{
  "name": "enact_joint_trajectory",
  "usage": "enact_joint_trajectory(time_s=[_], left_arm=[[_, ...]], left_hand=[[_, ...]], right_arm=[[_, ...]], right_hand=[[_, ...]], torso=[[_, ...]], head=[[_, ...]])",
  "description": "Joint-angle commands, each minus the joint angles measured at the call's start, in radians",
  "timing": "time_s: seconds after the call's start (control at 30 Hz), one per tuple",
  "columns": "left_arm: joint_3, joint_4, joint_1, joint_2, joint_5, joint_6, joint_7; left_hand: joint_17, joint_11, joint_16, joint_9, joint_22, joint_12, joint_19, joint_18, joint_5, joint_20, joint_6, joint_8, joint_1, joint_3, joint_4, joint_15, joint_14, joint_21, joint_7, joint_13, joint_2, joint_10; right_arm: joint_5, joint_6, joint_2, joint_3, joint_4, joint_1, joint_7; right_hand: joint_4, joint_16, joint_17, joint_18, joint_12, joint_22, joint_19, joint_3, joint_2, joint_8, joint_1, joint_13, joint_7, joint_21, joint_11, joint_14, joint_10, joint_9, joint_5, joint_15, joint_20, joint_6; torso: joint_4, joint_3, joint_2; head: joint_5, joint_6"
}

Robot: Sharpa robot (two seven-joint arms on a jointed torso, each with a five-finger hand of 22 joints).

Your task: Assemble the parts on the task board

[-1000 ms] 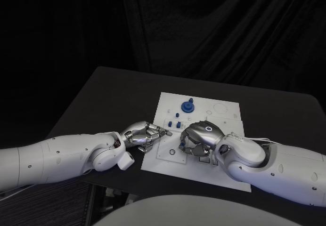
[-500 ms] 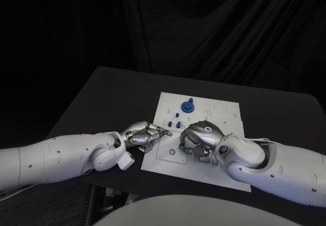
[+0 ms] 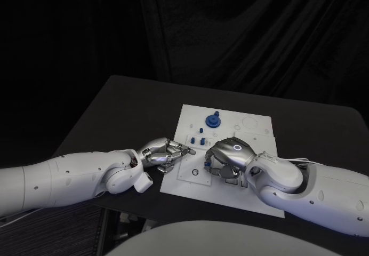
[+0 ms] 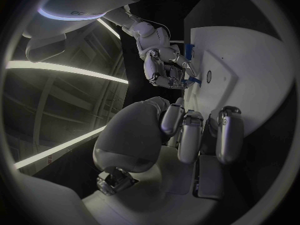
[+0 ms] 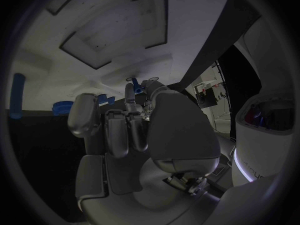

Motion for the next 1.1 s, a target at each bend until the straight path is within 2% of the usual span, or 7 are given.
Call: enact_joint_trajectory(time_s=[0.03,0.5,1.1], left_arm=[[0.000,0.002,-0.002,0.002,0.002,0.014,0.009],[0.000,-0.002,-0.005,0.005,0.002,0.018,0.006],[0.000,-0.002,-0.007,0.005,0.002,0.022,0.005]], left_hand=[[0.263,-0.021,0.003,0.002,0.207,0.235,-0.006,0.009,-0.004,0.001,0.004,0.006,0.002,-0.001,0.002,0.005,0.105,-0.004,0.001,0.473,0.005,0.175],[0.263,-0.021,0.003,0.002,0.207,0.235,-0.008,0.009,-0.005,0.001,0.004,0.006,0.002,-0.002,0.003,0.005,0.105,-0.005,0.001,0.473,0.005,0.175],[0.263,-0.021,0.003,0.002,0.206,0.235,-0.011,0.010,-0.006,0.002,0.005,0.007,0.002,-0.001,0.003,0.006,0.105,-0.007,0.001,0.473,0.006,0.175]], right_arm=[[-0.016,-0.008,-0.003,0.000,0.006,-0.002,-0.025],[-0.016,0.003,-0.006,0.000,0.011,0.005,-0.045],[-0.016,0.036,0.016,0.000,-0.013,0.006,-0.057]], right_hand=[[-0.048,-0.006,0.092,-0.008,-0.004,0.148,-0.008,0.042,0.005,0.006,0.011,0.159,-0.010,-0.002,-0.002,0.024,-0.005,0.002,0.002,-0.001,-0.001,0.000],[-0.051,-0.007,0.091,-0.007,-0.005,0.147,-0.011,0.044,0.007,0.006,0.016,0.159,-0.009,-0.005,-0.002,0.023,-0.006,0.004,0.003,-0.001,-0.001,-0.001],[-0.055,-0.011,0.085,-0.005,-0.008,0.145,-0.016,0.044,0.007,0.005,0.019,0.155,-0.007,-0.014,0.000,0.020,-0.011,0.007,0.002,0.000,0.000,-0.004]], torso=[[0.0000,-0.0001,0.000],[0.0001,-0.0002,0.000],[0.0005,-0.0003,0.000]], head=[[0.002,0.000],[0.002,0.000],[0.001,0.000]])
